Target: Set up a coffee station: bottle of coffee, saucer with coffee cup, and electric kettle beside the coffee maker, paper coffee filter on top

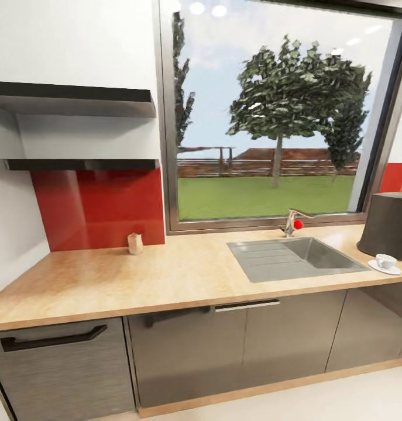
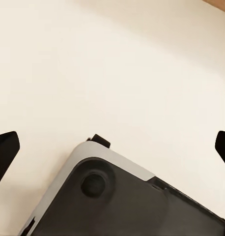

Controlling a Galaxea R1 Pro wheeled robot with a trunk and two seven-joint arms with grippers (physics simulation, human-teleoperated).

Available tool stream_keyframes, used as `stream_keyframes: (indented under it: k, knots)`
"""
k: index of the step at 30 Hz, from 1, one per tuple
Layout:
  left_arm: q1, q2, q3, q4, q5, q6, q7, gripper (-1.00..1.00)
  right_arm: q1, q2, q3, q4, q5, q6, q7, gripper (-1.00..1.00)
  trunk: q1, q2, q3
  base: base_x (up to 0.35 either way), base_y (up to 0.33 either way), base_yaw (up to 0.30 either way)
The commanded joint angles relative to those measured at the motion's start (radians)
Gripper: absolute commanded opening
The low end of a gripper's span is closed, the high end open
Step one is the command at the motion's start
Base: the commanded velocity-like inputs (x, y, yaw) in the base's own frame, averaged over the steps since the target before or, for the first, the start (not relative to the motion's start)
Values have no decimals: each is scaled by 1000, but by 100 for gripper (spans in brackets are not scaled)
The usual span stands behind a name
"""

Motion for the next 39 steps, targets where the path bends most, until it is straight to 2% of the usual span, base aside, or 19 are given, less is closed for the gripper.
stream_keyframes:
  k: [1, 10, 22, 39]
  knots:
    - [-1, 0, -1, 2, 9, -3, -8, 100, -2, 0, -3, 4, 2, -6, 4, -100, 0, -1, -2, 0, -330, 0]
    - [-1, 0, -1, 2, 9, -3, -8, 100, -2, 0, -3, 4, 2, -6, 4, -100, 0, -1, -2, 49, -330, 6]
    - [-1, 0, -1, 2, 9, -3, -8, 100, -2, 0, -3, 4, 2, -8, 4, -100, 0, -1, -13, 94, -330, 136]
    - [-1, 0, -1, 2, 9, -4, -8, 100, -2, -1, -3, 4, 2, -34, 4, -100, 0, -1, -14, 109, -330, 8]
